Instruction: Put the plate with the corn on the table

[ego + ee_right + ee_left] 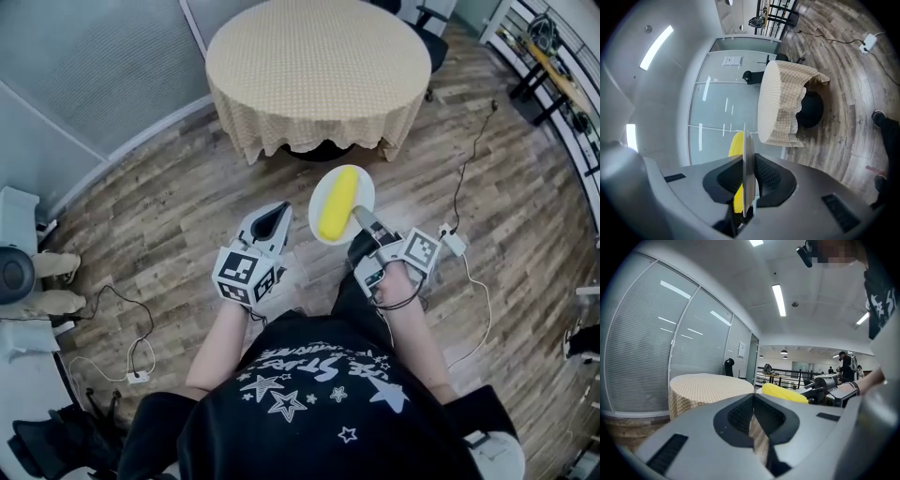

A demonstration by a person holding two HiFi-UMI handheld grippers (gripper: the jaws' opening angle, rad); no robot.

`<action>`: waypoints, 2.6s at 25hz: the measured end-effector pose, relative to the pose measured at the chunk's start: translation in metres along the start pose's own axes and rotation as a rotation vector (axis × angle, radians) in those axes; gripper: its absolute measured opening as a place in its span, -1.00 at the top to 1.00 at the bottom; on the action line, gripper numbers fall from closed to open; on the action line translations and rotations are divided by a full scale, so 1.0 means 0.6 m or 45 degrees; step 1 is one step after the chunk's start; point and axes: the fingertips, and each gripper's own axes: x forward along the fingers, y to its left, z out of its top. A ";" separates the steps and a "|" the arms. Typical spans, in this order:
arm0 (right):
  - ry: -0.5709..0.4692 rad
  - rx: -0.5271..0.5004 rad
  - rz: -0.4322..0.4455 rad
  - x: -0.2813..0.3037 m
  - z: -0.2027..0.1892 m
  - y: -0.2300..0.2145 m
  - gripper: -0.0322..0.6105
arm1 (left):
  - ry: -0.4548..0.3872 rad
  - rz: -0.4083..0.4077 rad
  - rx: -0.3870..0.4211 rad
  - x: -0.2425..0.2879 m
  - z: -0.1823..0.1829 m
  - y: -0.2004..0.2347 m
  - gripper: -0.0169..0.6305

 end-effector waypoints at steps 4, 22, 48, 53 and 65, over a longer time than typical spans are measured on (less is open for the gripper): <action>0.014 0.021 0.004 0.022 0.027 -0.005 0.72 | 0.008 0.009 -0.006 0.028 -0.002 0.007 0.92; 0.218 0.011 0.035 0.216 0.279 0.001 0.72 | 0.000 0.260 -0.039 0.258 0.072 0.113 0.92; 0.381 0.015 0.030 0.369 0.431 -0.047 0.72 | 0.001 0.488 -0.108 0.397 0.068 0.201 0.92; 0.390 -0.004 0.038 0.386 0.435 -0.047 0.72 | -0.015 0.478 -0.099 0.413 0.070 0.223 0.92; 0.301 0.022 -0.014 0.508 0.469 -0.059 0.72 | -0.008 0.377 -0.098 0.501 0.087 0.365 0.92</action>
